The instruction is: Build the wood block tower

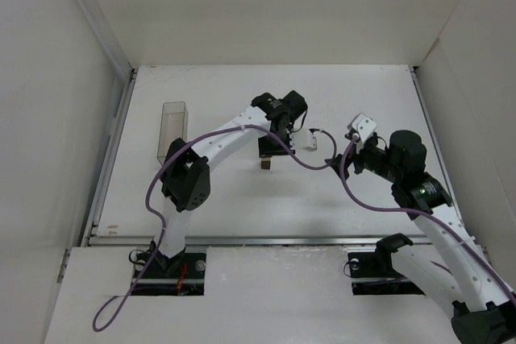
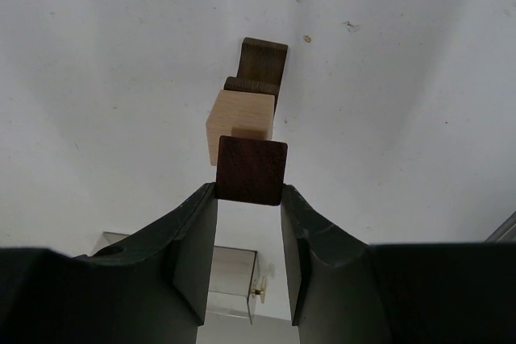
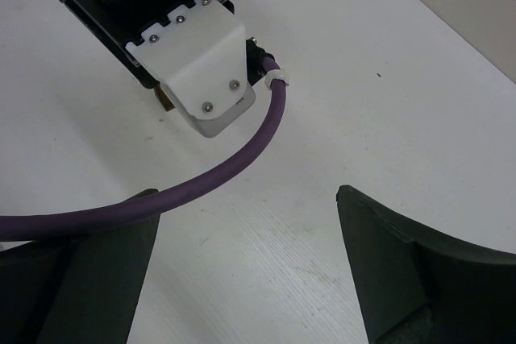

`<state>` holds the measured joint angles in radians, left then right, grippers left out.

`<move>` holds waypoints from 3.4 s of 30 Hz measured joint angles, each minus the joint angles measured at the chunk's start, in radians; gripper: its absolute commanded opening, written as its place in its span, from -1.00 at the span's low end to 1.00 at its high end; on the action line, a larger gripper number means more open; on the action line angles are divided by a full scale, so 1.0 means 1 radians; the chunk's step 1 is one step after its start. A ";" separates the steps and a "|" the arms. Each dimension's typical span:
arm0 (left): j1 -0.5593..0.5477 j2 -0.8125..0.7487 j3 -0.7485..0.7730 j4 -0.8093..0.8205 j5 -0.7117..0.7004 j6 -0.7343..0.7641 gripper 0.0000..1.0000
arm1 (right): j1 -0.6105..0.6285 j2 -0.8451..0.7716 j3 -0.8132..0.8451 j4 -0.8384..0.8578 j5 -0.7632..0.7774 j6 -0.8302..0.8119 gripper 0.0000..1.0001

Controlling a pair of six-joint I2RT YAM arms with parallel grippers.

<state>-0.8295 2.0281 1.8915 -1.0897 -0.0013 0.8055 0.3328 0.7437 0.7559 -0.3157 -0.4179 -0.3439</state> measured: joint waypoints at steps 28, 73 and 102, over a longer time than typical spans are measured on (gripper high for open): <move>0.000 0.021 0.009 -0.003 -0.032 -0.003 -1.00 | 0.000 0.000 -0.003 -0.014 -0.001 -0.001 0.91; -0.002 0.037 0.027 -0.003 -0.029 0.024 -0.13 | 0.000 -0.011 -0.017 -0.014 -0.020 -0.001 0.91; 0.172 -0.311 -0.037 0.291 0.066 -0.312 0.62 | 0.000 -0.040 0.112 0.080 0.531 0.286 1.00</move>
<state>-0.6575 1.7168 1.8549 -0.7986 0.0650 0.4938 0.3332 0.7040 0.8677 -0.2359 0.1131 -0.0578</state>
